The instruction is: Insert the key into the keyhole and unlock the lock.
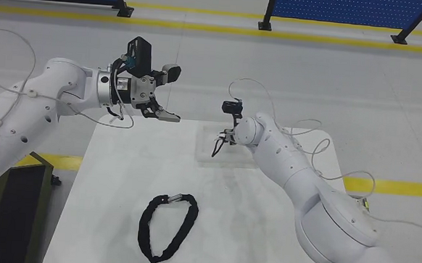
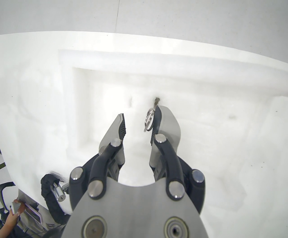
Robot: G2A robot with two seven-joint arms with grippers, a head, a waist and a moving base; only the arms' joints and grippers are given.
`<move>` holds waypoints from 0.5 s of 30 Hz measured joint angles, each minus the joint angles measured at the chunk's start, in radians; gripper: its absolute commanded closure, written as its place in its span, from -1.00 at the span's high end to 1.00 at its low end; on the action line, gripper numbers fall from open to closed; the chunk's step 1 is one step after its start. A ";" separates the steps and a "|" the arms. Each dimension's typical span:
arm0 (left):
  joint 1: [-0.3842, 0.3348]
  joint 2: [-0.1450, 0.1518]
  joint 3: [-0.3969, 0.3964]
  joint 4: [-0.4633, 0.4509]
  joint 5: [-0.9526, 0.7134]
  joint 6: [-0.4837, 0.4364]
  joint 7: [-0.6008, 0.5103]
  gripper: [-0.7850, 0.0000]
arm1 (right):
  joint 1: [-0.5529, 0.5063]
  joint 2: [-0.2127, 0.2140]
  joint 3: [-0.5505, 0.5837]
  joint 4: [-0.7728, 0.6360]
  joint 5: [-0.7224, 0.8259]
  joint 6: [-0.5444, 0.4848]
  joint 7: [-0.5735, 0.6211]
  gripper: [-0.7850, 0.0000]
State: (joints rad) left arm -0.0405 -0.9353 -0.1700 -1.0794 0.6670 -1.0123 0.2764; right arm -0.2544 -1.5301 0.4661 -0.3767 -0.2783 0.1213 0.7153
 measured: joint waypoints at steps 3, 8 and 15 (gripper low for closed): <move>0.000 0.000 0.000 0.000 0.000 0.000 0.000 1.00 | 0.000 -0.009 0.008 0.010 0.001 0.026 -0.014 -0.53; 0.000 0.000 0.000 0.000 0.000 0.000 0.000 1.00 | 0.002 -0.023 0.019 0.035 0.002 0.063 -0.029 -0.76; 0.000 0.000 0.000 0.000 0.000 0.000 0.000 1.00 | 0.003 -0.042 0.027 0.070 -0.012 0.082 -0.033 -1.00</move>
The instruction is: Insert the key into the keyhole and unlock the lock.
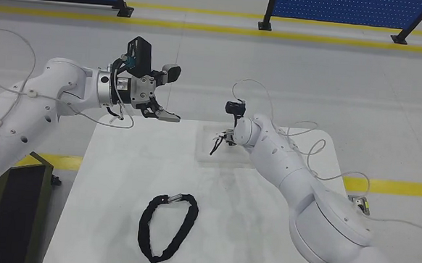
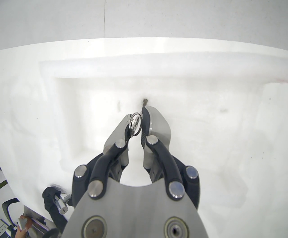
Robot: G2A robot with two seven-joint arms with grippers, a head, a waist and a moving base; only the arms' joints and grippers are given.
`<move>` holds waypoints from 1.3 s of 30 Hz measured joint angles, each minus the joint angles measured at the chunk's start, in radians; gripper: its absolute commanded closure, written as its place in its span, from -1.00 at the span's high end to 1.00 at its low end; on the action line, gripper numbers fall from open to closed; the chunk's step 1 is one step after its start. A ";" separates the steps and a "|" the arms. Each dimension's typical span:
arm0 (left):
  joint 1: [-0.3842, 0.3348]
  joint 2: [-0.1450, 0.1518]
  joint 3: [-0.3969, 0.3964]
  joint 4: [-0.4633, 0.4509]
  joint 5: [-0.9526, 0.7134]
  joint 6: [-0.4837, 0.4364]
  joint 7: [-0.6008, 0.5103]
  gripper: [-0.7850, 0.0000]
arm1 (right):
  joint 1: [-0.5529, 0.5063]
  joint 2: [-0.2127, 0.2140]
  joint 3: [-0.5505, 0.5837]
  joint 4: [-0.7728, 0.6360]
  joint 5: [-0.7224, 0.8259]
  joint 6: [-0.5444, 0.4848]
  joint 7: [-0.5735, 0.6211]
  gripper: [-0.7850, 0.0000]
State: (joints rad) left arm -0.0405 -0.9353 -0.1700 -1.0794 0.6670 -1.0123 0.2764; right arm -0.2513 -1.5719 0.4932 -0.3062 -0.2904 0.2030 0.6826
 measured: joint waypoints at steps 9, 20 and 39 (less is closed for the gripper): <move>0.000 0.000 0.000 0.000 0.000 0.000 0.000 1.00 | 0.013 -0.019 -0.001 0.020 -0.048 0.025 -0.001 -1.00; 0.000 0.000 0.000 0.000 0.000 0.000 0.000 1.00 | 0.050 -0.022 0.005 0.011 -0.108 0.116 0.077 -1.00; 0.000 0.000 0.000 0.000 0.000 0.000 0.000 1.00 | 0.012 -0.005 0.002 -0.189 -0.287 0.305 0.109 -1.00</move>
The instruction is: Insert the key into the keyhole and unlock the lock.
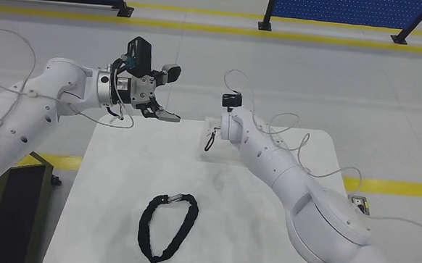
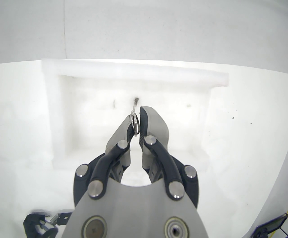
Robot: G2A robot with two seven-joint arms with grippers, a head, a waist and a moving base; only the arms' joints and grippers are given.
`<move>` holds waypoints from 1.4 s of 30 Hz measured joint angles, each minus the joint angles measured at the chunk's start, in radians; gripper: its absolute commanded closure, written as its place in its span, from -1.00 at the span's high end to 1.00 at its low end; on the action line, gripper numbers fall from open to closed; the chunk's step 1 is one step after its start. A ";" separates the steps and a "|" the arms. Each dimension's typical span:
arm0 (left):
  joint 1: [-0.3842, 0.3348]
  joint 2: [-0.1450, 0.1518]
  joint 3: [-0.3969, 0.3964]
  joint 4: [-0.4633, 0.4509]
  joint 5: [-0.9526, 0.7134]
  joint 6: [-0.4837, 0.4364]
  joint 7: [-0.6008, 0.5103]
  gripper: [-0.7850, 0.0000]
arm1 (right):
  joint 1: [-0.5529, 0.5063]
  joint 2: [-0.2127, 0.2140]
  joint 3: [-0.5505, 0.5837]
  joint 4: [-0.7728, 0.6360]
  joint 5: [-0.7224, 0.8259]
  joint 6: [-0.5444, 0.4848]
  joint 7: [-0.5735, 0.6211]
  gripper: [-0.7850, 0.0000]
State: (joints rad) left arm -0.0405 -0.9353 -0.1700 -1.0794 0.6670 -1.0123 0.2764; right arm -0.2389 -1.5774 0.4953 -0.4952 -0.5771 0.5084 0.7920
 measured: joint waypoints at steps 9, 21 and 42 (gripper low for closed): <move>0.000 0.000 0.000 0.000 0.000 0.000 0.000 1.00 | -0.071 0.098 0.115 -0.235 -0.033 -0.097 0.033 -1.00; 0.000 0.000 0.000 0.000 0.000 0.000 0.000 1.00 | -0.483 0.325 0.521 -0.995 -0.197 -0.163 0.247 -1.00; 0.000 0.000 0.000 0.000 0.000 0.000 0.000 1.00 | -0.884 0.414 1.013 -1.379 0.350 -0.655 0.361 -1.00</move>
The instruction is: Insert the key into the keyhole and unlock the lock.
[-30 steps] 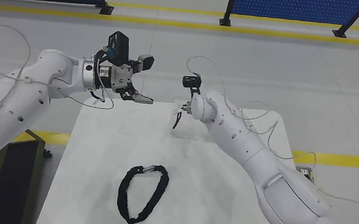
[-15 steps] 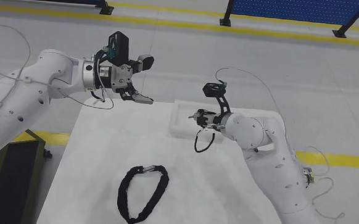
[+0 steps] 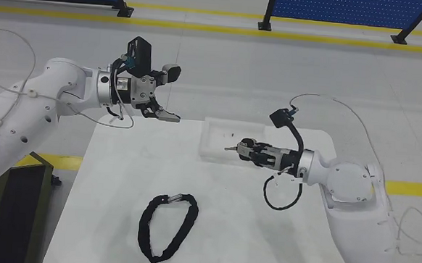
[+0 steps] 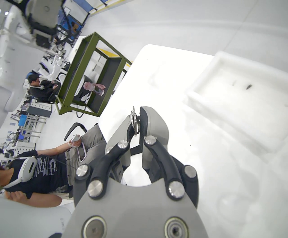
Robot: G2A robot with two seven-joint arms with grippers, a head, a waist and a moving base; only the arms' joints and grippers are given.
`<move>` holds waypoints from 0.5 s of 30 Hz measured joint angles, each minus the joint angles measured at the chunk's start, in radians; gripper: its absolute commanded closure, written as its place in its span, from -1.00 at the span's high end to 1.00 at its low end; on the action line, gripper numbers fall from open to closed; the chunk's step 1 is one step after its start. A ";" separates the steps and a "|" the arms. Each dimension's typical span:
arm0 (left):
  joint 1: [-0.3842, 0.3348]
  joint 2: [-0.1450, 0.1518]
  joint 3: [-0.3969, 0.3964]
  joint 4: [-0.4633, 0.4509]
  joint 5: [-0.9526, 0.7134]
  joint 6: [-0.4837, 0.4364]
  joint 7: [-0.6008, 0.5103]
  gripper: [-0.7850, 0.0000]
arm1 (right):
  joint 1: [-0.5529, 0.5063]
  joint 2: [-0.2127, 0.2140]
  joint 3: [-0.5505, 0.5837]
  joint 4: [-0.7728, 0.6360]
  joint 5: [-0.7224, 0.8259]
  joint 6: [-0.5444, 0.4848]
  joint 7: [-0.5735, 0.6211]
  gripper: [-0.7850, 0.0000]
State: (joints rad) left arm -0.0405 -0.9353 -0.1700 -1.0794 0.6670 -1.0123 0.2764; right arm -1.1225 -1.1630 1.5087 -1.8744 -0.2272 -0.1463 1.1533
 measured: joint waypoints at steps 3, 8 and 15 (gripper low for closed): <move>0.000 0.000 0.000 0.000 0.000 0.000 0.000 1.00 | -0.008 0.004 0.015 -0.001 0.019 -0.043 0.004 -1.00; 0.000 0.000 0.000 0.000 0.000 0.000 0.000 1.00 | -0.007 0.004 0.014 -0.001 0.017 -0.037 0.004 -1.00; 0.000 0.000 0.000 0.000 0.000 0.000 0.000 1.00 | -0.007 0.004 0.014 -0.001 0.017 -0.037 0.004 -1.00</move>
State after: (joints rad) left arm -0.0405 -0.9353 -0.1700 -1.0794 0.6670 -1.0123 0.2764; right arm -1.1299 -1.1590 1.5228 -1.8758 -0.2100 -0.1833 1.1568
